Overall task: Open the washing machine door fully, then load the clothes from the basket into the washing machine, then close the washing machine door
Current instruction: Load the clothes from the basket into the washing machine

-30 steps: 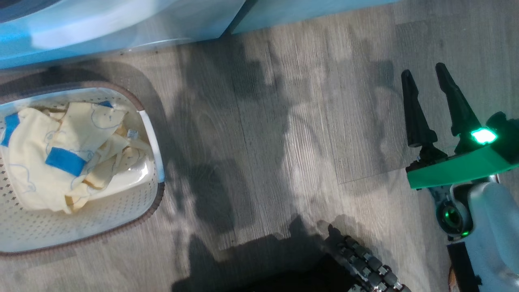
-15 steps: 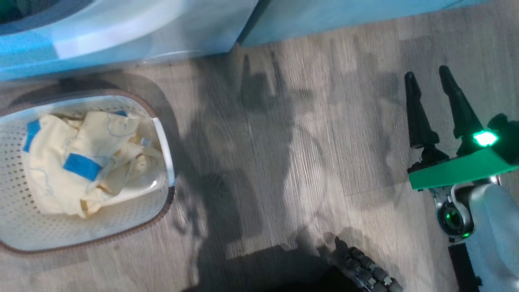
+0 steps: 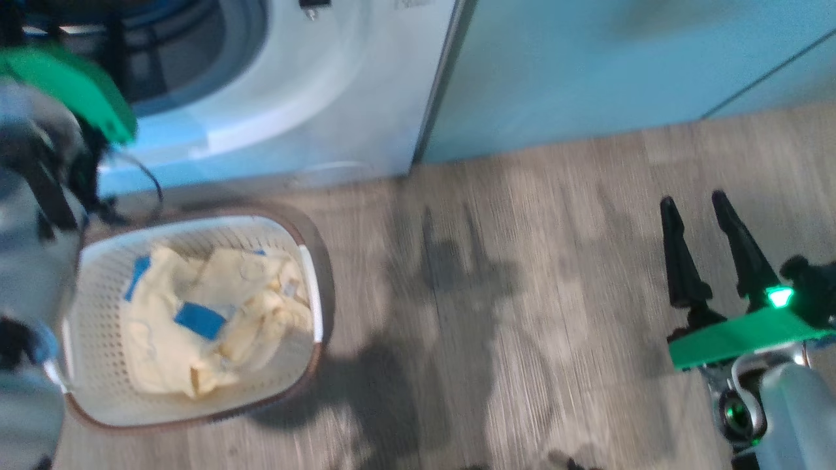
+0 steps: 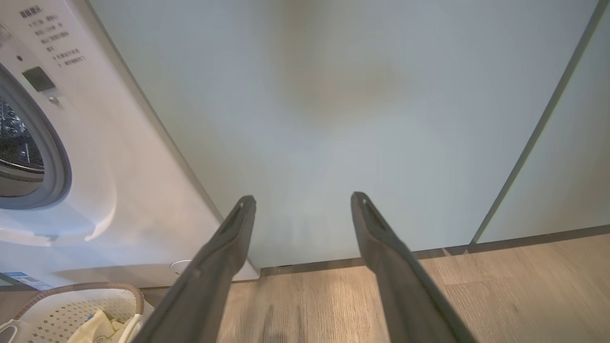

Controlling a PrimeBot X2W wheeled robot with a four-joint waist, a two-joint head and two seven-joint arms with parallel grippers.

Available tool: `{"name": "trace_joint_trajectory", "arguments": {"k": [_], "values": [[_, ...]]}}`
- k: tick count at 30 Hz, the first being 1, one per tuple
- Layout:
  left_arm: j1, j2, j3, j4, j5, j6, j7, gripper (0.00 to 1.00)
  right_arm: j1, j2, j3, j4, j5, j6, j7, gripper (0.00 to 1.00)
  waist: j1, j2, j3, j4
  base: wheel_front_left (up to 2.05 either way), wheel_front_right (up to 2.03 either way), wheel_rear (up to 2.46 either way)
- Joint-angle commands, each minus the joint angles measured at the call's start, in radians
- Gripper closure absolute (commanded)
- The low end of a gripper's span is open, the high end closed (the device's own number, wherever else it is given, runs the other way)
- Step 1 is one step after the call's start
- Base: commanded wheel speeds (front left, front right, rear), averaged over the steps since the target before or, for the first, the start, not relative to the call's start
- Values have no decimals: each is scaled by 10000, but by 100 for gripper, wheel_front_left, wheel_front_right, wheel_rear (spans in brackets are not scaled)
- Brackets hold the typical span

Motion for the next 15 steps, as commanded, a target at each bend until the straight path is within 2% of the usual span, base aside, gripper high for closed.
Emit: {"name": "trace_joint_trajectory", "arguments": {"k": [1,9,15], "values": [[16,430,135,-288,-127,-4,-123,0,159,-181,97,-256,-73,17,-95,0,1,-1,-811,319,0,0,0],[2421,475,-122,-1364,-733,-5,-414,0,984,-428,-283,-165,-218,17,-95,0,1,-1,-2487,734,0,0,0],[4203,599,837,-3032,-503,171,-425,0,1491,-535,-393,-142,-272,17,-95,0,1,-1,-3408,992,0,0,0]]}}
